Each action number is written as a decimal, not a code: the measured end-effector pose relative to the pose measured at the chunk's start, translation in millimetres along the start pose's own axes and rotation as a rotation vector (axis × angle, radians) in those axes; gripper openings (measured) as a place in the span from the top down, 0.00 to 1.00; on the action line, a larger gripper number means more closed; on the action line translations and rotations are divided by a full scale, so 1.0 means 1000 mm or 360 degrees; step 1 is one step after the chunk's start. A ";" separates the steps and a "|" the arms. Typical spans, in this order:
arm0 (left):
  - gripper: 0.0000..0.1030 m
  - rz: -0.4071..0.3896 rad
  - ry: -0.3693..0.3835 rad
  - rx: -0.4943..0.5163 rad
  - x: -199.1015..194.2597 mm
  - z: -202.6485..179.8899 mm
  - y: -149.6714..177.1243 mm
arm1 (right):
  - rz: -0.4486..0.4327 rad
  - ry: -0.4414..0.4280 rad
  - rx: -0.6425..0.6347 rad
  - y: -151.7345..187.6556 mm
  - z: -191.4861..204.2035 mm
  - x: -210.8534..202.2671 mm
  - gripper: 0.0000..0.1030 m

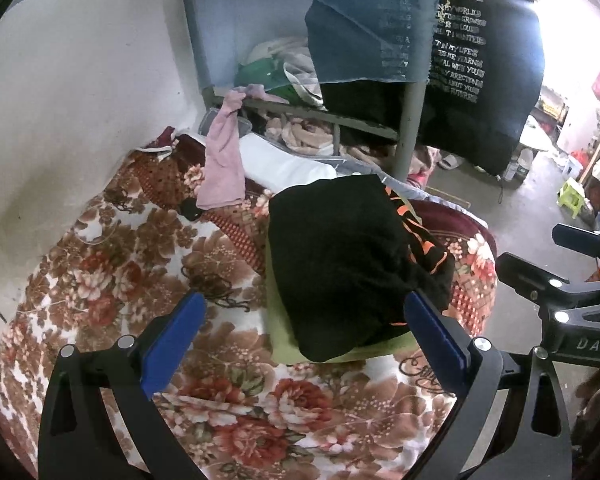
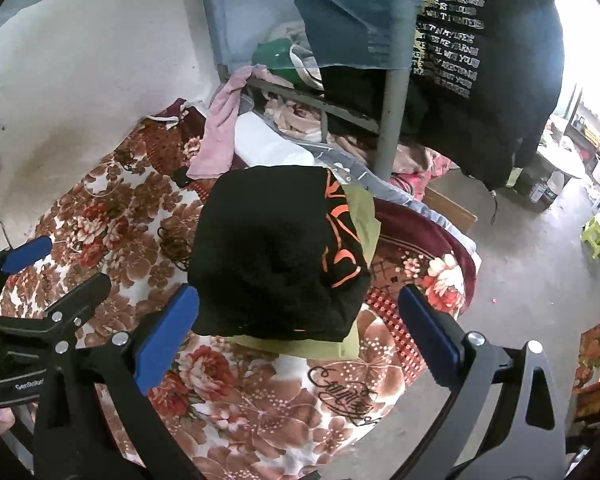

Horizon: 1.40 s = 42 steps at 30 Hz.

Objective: Fold large clothes

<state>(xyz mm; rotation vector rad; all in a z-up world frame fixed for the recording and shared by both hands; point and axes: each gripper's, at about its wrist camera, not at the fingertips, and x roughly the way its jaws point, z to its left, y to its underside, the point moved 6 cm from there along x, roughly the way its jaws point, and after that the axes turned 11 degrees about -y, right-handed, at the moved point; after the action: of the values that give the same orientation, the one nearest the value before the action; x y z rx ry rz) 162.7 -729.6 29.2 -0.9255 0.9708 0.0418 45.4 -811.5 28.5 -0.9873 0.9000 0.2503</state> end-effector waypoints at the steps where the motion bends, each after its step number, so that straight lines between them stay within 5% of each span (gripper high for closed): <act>1: 0.05 -0.0001 -0.0013 0.0003 0.000 -0.001 0.000 | 0.0006 0.0003 0.0001 0.001 -0.002 0.000 0.04; 20: 0.05 0.0045 0.0014 -0.0035 0.000 -0.005 0.006 | 0.0043 0.0015 -0.0010 0.015 -0.009 -0.004 0.04; 23: 0.05 0.0026 0.0063 -0.0016 -0.004 -0.008 0.006 | 0.0047 0.0015 -0.0008 0.016 -0.009 -0.005 0.04; 30: 0.05 -0.0036 -0.0029 0.0098 -0.009 -0.014 0.007 | 0.0054 0.0017 -0.0002 0.022 -0.008 -0.005 0.04; 42: 0.05 -0.0089 0.0006 0.0071 -0.021 -0.015 0.002 | 0.0069 0.0045 -0.0028 0.027 -0.010 -0.007 0.04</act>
<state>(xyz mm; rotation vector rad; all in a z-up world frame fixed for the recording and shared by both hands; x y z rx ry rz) 139.7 -731.0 39.4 -0.9115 0.9453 -0.0283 20.8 -803.0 14.6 -0.9902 0.9472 0.2821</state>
